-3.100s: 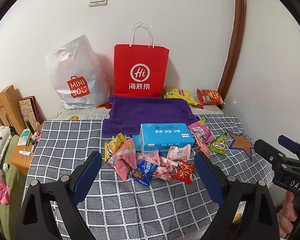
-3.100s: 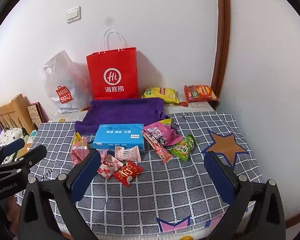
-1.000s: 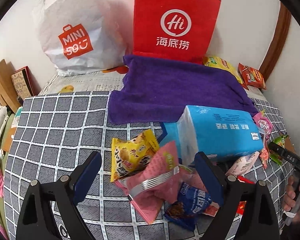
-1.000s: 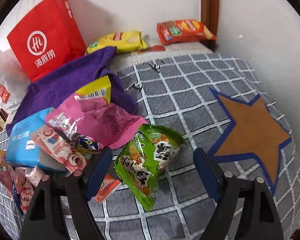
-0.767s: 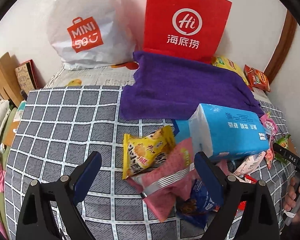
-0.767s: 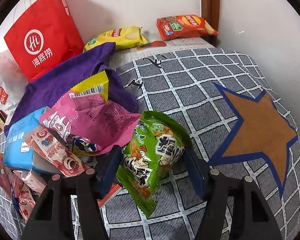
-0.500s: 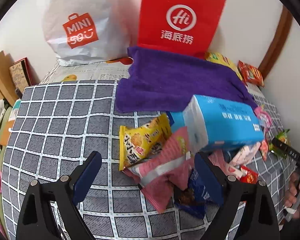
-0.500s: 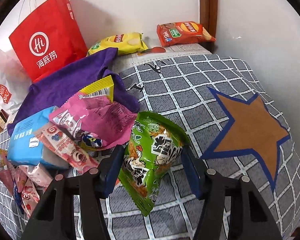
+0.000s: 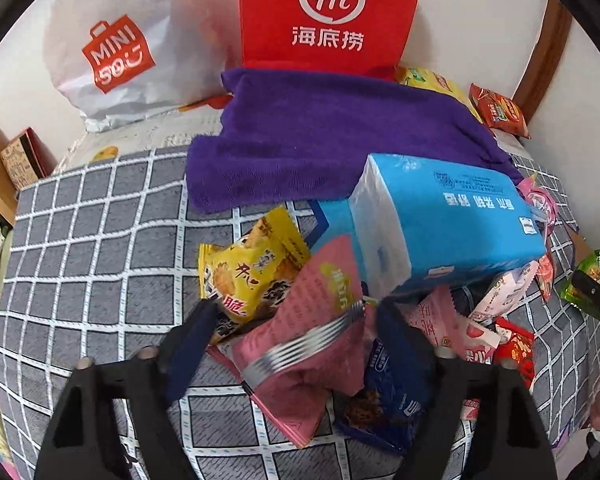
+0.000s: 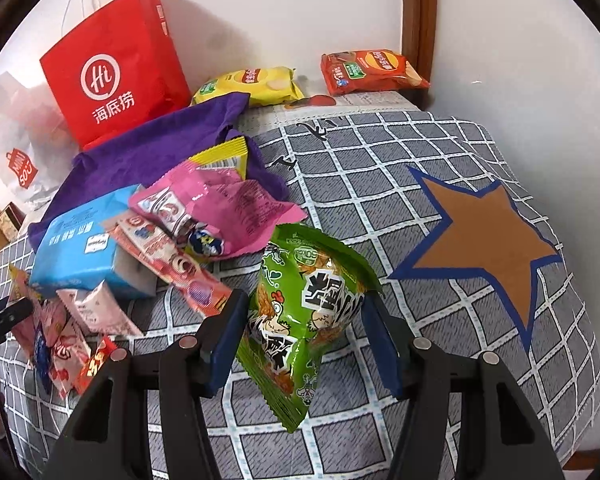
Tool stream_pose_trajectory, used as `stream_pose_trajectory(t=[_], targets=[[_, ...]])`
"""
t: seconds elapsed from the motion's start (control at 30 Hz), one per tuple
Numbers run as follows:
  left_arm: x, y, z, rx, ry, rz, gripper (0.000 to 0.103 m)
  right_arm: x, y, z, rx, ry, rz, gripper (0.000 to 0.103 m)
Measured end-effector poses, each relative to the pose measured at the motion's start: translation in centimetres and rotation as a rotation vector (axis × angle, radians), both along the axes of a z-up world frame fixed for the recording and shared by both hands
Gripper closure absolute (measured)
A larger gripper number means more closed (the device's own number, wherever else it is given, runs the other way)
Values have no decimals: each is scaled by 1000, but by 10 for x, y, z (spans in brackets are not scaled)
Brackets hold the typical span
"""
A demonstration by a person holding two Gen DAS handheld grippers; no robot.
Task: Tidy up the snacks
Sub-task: 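Lift both bags and carry them toward the purple towel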
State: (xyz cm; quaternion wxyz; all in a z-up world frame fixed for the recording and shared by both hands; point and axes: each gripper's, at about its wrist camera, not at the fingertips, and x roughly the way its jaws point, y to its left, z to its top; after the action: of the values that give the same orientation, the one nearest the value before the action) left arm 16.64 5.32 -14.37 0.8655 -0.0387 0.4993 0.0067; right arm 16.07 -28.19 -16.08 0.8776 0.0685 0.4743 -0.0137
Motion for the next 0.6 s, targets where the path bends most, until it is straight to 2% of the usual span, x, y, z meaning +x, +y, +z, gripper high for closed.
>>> stream_pose_trajectory(t=[0.1,0.13,0.23,0.6], targets=[[-3,2,-1,-21,9,-20,56,-2,4,0,-5,1,9,45],[-4,4,0,-31,9,-21,58,-3,5,1,-5,0,14,45],[-11,8,5,-58,-4,-15,61,-7,10,3,-5,-4,24,45],[-43,5,41,-83,-59,-30,62,-36,31,31,16,-58,81,45]])
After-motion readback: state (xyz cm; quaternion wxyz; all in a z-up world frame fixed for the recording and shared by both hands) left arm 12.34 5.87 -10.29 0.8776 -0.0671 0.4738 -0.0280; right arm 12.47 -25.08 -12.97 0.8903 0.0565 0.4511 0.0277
